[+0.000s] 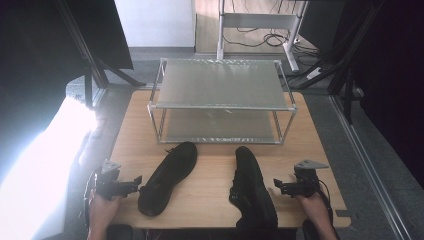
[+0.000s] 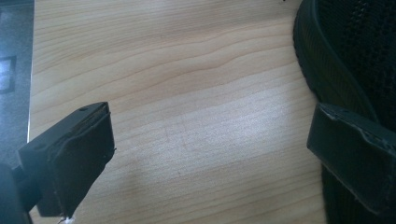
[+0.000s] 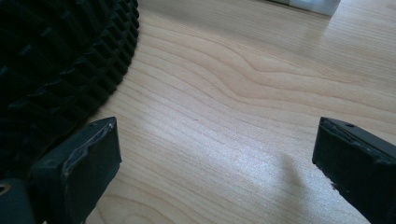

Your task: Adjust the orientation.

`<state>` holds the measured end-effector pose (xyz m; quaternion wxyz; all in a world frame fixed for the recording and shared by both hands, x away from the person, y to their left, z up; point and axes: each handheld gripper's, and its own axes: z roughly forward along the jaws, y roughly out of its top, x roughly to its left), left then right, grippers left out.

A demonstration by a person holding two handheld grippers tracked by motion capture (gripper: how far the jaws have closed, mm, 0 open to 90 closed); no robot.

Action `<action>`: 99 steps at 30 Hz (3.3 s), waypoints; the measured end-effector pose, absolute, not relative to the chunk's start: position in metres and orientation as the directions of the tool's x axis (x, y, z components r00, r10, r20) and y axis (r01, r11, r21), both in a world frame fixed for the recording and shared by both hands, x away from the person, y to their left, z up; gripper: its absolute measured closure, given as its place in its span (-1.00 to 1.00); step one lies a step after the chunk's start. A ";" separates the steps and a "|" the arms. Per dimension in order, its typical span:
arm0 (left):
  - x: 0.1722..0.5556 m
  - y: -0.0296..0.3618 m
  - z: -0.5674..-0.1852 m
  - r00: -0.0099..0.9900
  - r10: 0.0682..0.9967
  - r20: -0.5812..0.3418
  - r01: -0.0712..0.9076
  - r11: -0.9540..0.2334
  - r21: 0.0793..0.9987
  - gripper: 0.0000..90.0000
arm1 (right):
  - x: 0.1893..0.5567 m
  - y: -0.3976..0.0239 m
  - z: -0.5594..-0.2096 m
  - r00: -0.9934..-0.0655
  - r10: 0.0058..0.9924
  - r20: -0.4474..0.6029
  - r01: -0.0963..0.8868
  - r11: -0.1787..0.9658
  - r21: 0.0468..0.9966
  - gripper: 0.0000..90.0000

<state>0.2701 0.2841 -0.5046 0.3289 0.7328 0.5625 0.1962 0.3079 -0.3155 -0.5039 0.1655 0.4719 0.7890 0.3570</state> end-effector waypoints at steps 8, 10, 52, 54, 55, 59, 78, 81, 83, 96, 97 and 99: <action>0.270 0.285 -0.505 0.285 0.955 -0.080 0.694 -0.148 0.704 -0.99 | 0.308 -0.315 -0.504 -0.503 0.861 0.071 0.623 0.305 0.721 -0.96; 0.270 0.286 -0.506 0.282 0.956 -0.080 0.694 -0.146 0.705 -0.99 | 0.308 -0.315 -0.504 -0.504 0.861 0.072 0.623 0.305 0.720 -0.95; 0.255 0.251 -0.505 0.421 0.907 -0.028 0.705 -0.308 0.638 -0.91 | 0.309 -0.314 -0.504 -0.510 0.856 0.081 0.614 0.296 0.731 -0.94; 0.254 0.245 -0.505 0.445 0.895 -0.031 0.701 -0.326 0.635 -0.93 | 0.309 -0.314 -0.503 -0.510 0.857 0.082 0.614 0.295 0.732 -0.94; 0.253 0.241 -0.505 0.454 0.890 -0.030 0.699 -0.335 0.632 -0.94 | 0.309 -0.314 -0.503 -0.510 0.856 0.082 0.613 0.295 0.733 -0.94; 0.252 0.227 -0.506 0.482 0.876 0.017 0.690 -0.391 0.609 -0.96 | 0.309 -0.314 -0.503 -0.511 0.855 0.083 0.612 0.294 0.734 -0.94; 0.252 0.203 -0.504 0.539 0.841 0.035 0.650 -0.442 0.618 -1.00 | 0.309 -0.314 -0.503 -0.513 0.854 0.084 0.608 0.292 0.738 -0.94; 0.252 0.209 -0.504 0.501 0.863 0.065 0.646 -0.423 0.635 -1.00 | 0.309 -0.315 -0.503 -0.515 0.853 0.087 0.607 0.291 0.739 -0.93; 0.253 0.214 -0.503 0.476 0.877 0.064 0.648 -0.399 0.649 -1.00 | 0.308 -0.315 -0.502 -0.519 0.850 0.084 0.601 0.293 0.744 -0.88; 0.256 0.232 -0.506 0.410 0.911 0.039 0.646 -0.320 0.693 -1.00 | 0.303 -0.315 -0.490 -0.522 0.851 0.059 0.578 0.302 0.758 -1.00; 0.257 0.232 -0.506 0.410 0.911 0.036 0.646 -0.318 0.694 -1.00 | 0.303 -0.315 -0.490 -0.522 0.851 0.059 0.578 0.302 0.758 -1.00; 0.257 0.232 -0.507 0.412 0.911 0.031 0.647 -0.316 0.694 -1.00 | 0.302 -0.314 -0.488 -0.524 0.850 0.058 0.575 0.303 0.760 -1.00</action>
